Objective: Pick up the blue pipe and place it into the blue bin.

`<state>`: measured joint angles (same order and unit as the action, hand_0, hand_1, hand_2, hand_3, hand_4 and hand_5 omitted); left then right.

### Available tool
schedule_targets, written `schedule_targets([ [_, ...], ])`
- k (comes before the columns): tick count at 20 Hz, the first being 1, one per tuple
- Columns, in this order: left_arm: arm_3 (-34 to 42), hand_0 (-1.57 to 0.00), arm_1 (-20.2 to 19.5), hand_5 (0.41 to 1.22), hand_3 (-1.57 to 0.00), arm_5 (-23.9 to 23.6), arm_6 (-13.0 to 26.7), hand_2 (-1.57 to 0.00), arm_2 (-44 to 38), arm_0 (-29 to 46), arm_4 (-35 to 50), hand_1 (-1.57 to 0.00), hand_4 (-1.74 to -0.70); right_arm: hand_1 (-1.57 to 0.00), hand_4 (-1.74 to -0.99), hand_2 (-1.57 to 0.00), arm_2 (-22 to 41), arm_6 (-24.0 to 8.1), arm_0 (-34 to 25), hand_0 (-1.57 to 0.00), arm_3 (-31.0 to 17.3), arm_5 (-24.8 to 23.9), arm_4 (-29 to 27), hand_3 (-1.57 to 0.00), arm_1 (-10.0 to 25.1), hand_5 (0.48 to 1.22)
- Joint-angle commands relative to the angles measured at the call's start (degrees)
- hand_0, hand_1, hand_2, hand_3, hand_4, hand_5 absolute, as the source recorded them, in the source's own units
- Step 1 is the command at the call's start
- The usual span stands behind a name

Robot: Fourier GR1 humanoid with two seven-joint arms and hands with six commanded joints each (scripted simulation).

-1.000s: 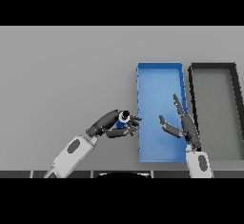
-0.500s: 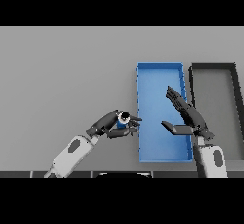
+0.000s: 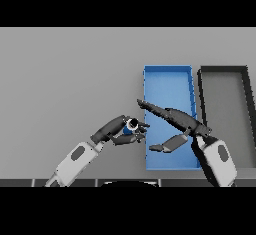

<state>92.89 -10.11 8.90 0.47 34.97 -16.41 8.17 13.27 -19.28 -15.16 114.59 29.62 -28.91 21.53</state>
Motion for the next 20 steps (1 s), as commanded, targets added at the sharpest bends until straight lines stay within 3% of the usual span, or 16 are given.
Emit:
schedule_targets([
  [1,0.15,-1.57,0.07,1.221,-1.44,-0.07,-0.06,-1.57,-0.01,0.17,0.2,-1.57,-1.73,0.0,-1.324,0.0,0.39,0.31,-1.61,0.0,-0.02,0.26,-0.01,0.0,-0.23,0.488],
  [3,-1.44,-1.57,0.51,1.221,-1.44,0.21,-0.96,-1.57,-0.34,-0.61,0.04,-1.57,-1.73,0.0,-1.307,0.0,1.55,-0.72,-4.97,0.0,-1.62,1.12,-0.03,0.0,-0.88,0.497],
  [5,-1.78,-1.57,0.31,1.221,-1.49,1.11,-3.06,-1.57,-0.59,-0.53,0.44,-1.57,-1.63,0.0,-1.27,0.0,3.83,-1.48,-7.36,0.0,-2.99,2.2,1.32,0.0,-2.72,0.51],
  [9,-2.7,-1.57,0.02,1.221,-1.54,2.25,-3.93,-1.57,-0.48,-0.38,0.2,-1.57,-1.52,0.0,-1.232,0.0,6.62,-3.57,-11.81,0.0,-6.13,1.88,3.66,0.0,-6.15,0.517],
  [13,-2.76,-1.57,0.25,1.221,-1.56,2.7,-3.11,-1.57,-0.8,-0.5,-0.46,-1.57,-1.47,0.0,-1.21,-0.01,7.64,-5.61,-15.33,0.0,-10.1,2.72,2.83,0.0,-8.19,0.498],
  [14,-2.65,-1.57,0.39,1.221,-1.56,2.4,-2.62,-1.57,-1.05,-0.3,-0.23,-1.57,-1.52,-0.03,-1.236,-0.05,7.83,-5.92,-16.11,-0.02,-10.84,3.14,2.57,-0.03,-8.54,0.493],
  [15,-2.53,-1.57,0.48,1.221,-1.28,2.4,-3.2,-1.57,-1.15,-0.33,-0.43,-1.57,-1.57,-0.14,-1.291,-0.16,8.46,-6.01,-16.95,-0.11,-11.61,3.59,3.08,-0.12,-9.26,0.483],
  [16,-2.49,-1.57,0.35,1.221,-1.19,1.14,-0.97,-1.57,-0.47,-0.83,-2.62,-1.57,-1.6,-0.3,-1.348,-0.31,8.5,-5.9,-17.86,-0.26,-12.35,3.81,3.75,-0.25,-9.81,0.477],
  [17,-2.76,-1.57,-0.98,1.221,-1.12,1.4,1.41,-1.57,0.03,-2.24,-4.82,-1.53,-1.63,-0.49,-1.365,-0.49,8.65,-6.01,-18.63,-0.47,-12.6,3.81,4.02,-0.52,-10.32,0.477],
  [18,-1.07,-1.57,-1.3,1.221,-1.12,1.03,1.52,-1.57,-0.08,-1.28,-4.53,-1.54,-1.65,-0.7,-1.433,-0.71,8.76,-5.46,-19.29,-0.69,-13.27,4.19,3.87,-0.66,-10.75,0.486],
  [20,-1.58,-1.57,0.11,1.221,-1.28,0.64,0.09,-1.57,-0.2,-1.14,-4.59,-1.55,-1.68,-1.02,-1.527,-1.02,8.94,-4.4,-20.42,-1.01,-14.32,3.98,2.21,-0.88,-11.6,0.57],
])
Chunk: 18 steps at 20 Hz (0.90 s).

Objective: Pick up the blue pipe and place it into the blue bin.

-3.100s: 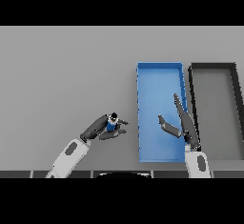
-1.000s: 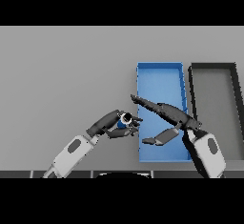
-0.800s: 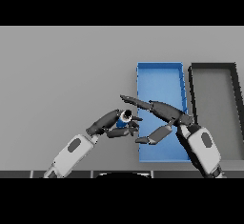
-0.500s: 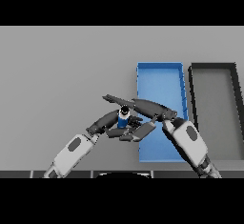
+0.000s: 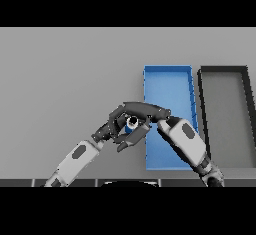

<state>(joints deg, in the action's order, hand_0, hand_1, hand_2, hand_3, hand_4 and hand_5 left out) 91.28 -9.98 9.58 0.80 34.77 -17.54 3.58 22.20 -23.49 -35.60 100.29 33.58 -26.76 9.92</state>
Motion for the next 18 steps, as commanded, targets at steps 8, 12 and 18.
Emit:
schedule_targets([
  [8,-0.53,-1.57,2.35,1.221,-1.52,3.27,-1.16,-1.57,-2.43,0.9,1.2,-1.57,-1.73,-1.48,-1.445,-1.48,2.41,7.68,0.42,-1.48,0.69,0.43,2.77,-1.45,1.19,1.099],
  [12,0.05,-1.57,1.86,1.221,-1.44,3.91,-2.02,-1.57,-2.76,1.39,1.39,-1.57,-1.72,-1.53,-1.475,-1.53,2.32,6.5,0.74,-1.53,1.16,-1.29,-1.52,-1.52,1.7,1.171],
  [18,0.19,-0.53,0.41,1.221,-0.49,7.07,-2.52,-0.49,-2.55,1.46,-4.37,-0.51,-1.14,-1.56,-1.486,-1.56,3.88,6.22,0.2,-1.56,1.52,-4.45,-0.4,-1.56,2.22,1.208],
])
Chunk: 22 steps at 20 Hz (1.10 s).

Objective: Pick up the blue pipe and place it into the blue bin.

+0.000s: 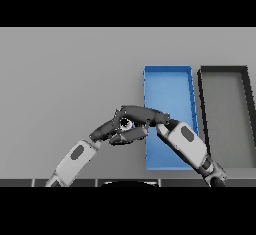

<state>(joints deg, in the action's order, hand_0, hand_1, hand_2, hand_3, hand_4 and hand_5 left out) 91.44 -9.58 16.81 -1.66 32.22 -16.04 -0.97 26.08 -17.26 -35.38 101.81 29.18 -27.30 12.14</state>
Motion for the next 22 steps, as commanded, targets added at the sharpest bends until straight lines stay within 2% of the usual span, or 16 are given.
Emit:
schedule_targets([
  [1,-0.25,-0.43,0.18,1.15,-0.39,-0.07,-0.88,-0.39,-0.28,-0.73,-1.36,-0.41,-1.07,-1.56,-1.487,-1.56,0.2,-0.74,-0.02,-1.56,0.98,-0.6,-0.28,-1.56,0.15,1.211],
  [4,-0.9,-0.22,0.32,0.899,-0.2,-0.56,-1.55,-0.2,-0.8,-0.16,-3.78,-0.21,-0.92,-1.57,-1.488,-1.57,0.8,-0.08,0.43,-1.57,1.21,-1.16,0.2,-1.57,0.11,1.216],
  [7,-1.36,-0.11,0.9,0.734,-0.1,-0.95,-0.09,-0.1,-1.46,-0.37,-3.07,-0.11,-0.86,-1.57,-1.487,-1.57,0.22,0.25,0.11,-1.57,0.97,-1.24,0.41,-1.57,0.89,1.218],
  [8,-1.6,-0.09,1.31,0.697,-0.08,-0.69,0.32,-0.08,-2.04,0.2,-1.57,-0.08,-0.87,-1.57,-1.487,-1.57,0.14,0.49,-0.29,-1.57,0.48,-1.28,0.76,-1.57,0.88,1.219],
  [10,-1.42,-0.06,1.69,0.654,-0.05,-1.1,2.28,-0.05,-2.41,0.81,-0.79,-0.05,-0.88,-1.57,-1.488,-1.57,0.24,1.45,0.44,-1.57,0.16,-1.12,1.25,-1.57,0.86,1.22],
  [11,-1.59,-0.05,2.32,0.639,-0.04,-1.6,3.8,-0.04,-2.17,1.27,-0.87,-0.04,-0.89,-1.57,-1.488,-1.57,0.37,0.85,0.03,-1.57,0.12,-1.74,0.51,-1.57,0.19,1.22],
  [12,-1.41,-0.04,2.11,0.625,-0.03,-1.17,4.99,-0.03,-2.54,1.09,-0.1,-0.03,-0.89,-1.57,-1.489,-1.57,-0.33,0.22,0.18,-1.57,0.2,-2.0,-2.27,-1.57,0.47,1.22],
  [15,-0.45,-0.02,2.19,0.564,-0.02,-1.21,6.5,-0.02,-1.96,2.53,0.14,-0.02,-0.91,-1.57,-1.49,-1.57,-1.96,-5.28,-1.69,-1.57,-0.15,-4.24,-13.88,-1.57,0.58,1.221],
  [17,-0.31,-0.01,2.35,0.527,-0.01,-1.11,5.83,-0.01,-2.32,1.66,0.82,-0.01,-0.92,-1.57,-1.491,-1.57,-3.62,-10.35,-4.15,-1.57,0.31,-8.68,-20.76,-1.57,0.88,1.221],
  [20,0.86,-0.01,1.78,0.5,0.0,-1.14,7.51,0.0,-1.86,2.44,0.58,0.0,-0.92,-1.57,-1.492,-1.57,-7.12,-10.92,-12.53,-1.57,0.14,-13.71,-26.16,-1.57,2.88,1.221],
  [22,1.13,0.0,1.49,0.493,0.0,-0.97,7.51,0.0,-2.03,2.81,0.94,0.0,-0.93,-1.57,-1.494,-1.57,-8.89,-9.8,-17.91,-1.57,-1.18,-13.75,-28.25,-1.57,4.4,1.221],
])
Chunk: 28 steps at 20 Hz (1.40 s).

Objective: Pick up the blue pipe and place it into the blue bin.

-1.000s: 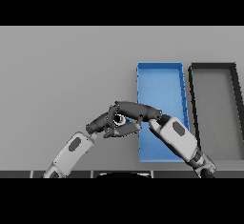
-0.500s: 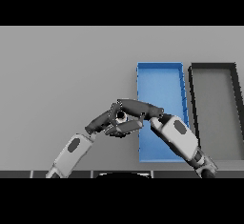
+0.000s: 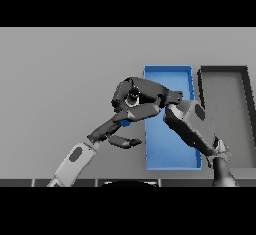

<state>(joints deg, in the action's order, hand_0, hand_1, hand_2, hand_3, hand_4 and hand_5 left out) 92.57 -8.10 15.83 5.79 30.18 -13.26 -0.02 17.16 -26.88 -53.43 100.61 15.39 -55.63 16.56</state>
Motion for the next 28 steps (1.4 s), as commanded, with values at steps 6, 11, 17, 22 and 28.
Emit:
schedule_targets([
  [6,0.5,0.0,-0.41,0.487,0.0,-0.56,-0.34,0.0,0.58,0.45,-1.49,0.0,-0.9,-1.57,-1.497,-1.57,-6.53,2.93,-10.23,-1.57,-11.08,-6.51,1.45,-1.57,6.34,1.221],
  [11,0.91,0.0,-1.18,0.483,0.0,-0.13,0.24,0.0,-0.56,0.12,-0.31,0.0,-0.89,-1.57,-1.498,-1.57,-8.08,4.25,-8.68,-1.57,-22.89,-6.12,7.02,-1.57,10.5,1.221],
  [17,1.06,0.0,-1.95,0.483,0.0,0.36,0.58,0.0,-0.59,0.52,-0.35,0.0,-0.88,-1.57,-1.499,-1.57,-7.87,2.67,0.24,-1.57,-31.31,-7.73,10.31,-1.57,12.65,1.221],
  [22,1.24,0.0,-1.26,0.48,0.0,-0.39,0.02,0.0,-0.19,0.43,-1.08,0.0,-0.87,-1.57,-1.499,-1.57,-5.28,-2.15,8.8,-1.57,-30.45,-13.71,12.63,-1.57,13.81,1.221],
  [28,0.97,0.0,-1.09,0.479,0.0,-0.32,0.24,0.0,0.06,0.53,-1.16,0.0,-0.88,-1.57,-1.642,-1.57,1.99,-8.06,15.64,-1.57,-29.05,-18.14,13.06,-0.68,17.51,1.221],
])
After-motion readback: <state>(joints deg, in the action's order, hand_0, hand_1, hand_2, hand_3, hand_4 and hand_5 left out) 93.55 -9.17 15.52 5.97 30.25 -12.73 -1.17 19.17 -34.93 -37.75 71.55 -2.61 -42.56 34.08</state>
